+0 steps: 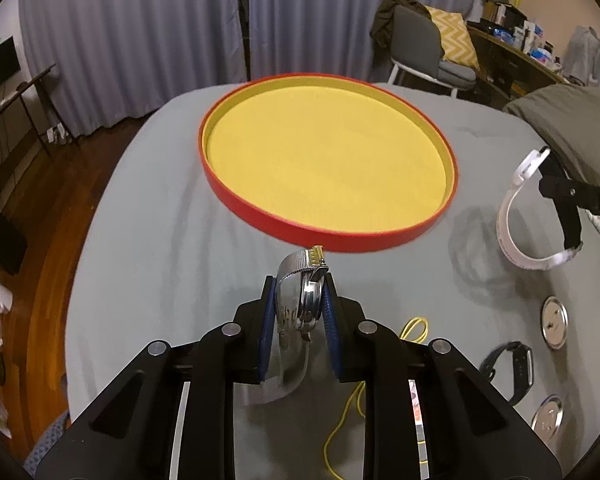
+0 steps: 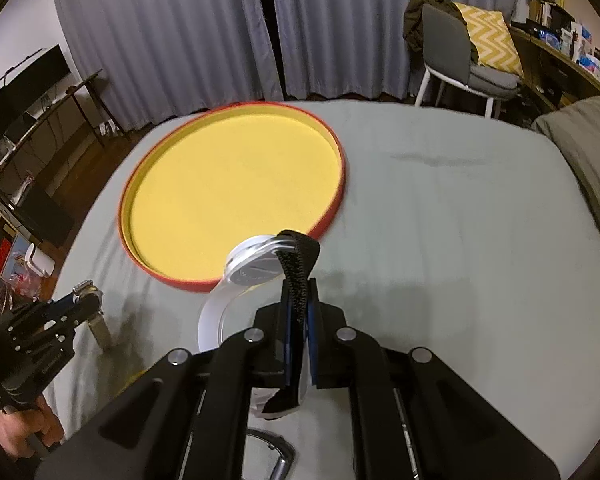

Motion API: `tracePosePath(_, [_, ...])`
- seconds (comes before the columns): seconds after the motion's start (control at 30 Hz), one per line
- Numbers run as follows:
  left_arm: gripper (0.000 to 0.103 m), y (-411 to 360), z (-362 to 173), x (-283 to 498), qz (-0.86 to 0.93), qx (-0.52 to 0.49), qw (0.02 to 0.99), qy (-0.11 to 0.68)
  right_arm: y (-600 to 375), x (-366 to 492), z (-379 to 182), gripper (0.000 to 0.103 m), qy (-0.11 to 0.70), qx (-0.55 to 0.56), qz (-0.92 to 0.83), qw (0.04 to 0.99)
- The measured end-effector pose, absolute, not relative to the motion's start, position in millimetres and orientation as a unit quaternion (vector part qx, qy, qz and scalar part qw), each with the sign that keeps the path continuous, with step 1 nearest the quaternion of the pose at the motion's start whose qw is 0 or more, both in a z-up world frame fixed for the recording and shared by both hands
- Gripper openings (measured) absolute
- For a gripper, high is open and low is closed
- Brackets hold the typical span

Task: Organize jewelry
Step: 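Carry both watches over the red tray and lower them inside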

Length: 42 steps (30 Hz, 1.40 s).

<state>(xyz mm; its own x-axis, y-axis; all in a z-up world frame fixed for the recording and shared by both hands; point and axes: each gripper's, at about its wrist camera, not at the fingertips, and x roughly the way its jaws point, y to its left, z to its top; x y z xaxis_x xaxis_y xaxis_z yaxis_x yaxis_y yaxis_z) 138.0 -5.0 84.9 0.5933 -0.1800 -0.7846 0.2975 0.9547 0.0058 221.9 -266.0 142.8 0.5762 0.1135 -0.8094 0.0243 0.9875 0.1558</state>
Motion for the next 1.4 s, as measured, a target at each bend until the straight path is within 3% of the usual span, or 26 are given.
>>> tracePosePath(0.5, [0.020, -14, 142, 166, -0.146, 0.067, 0.906, 0.391, -250, 267, 192, 0.007, 0.419, 0.059, 0.050, 0.905])
tracePosePath(0.83, [0.020, -18, 170, 232, -0.146, 0.059, 0.911, 0.381, -246, 327, 208, 0.007, 0.413, 0.060, 0.045, 0.908])
tracePosePath(1.4, [0.020, -32, 140, 363, -0.148, 0.017, 0.897, 0.416, -223, 456, 178, 0.007, 0.441, 0.119, 0.032, 0.889])
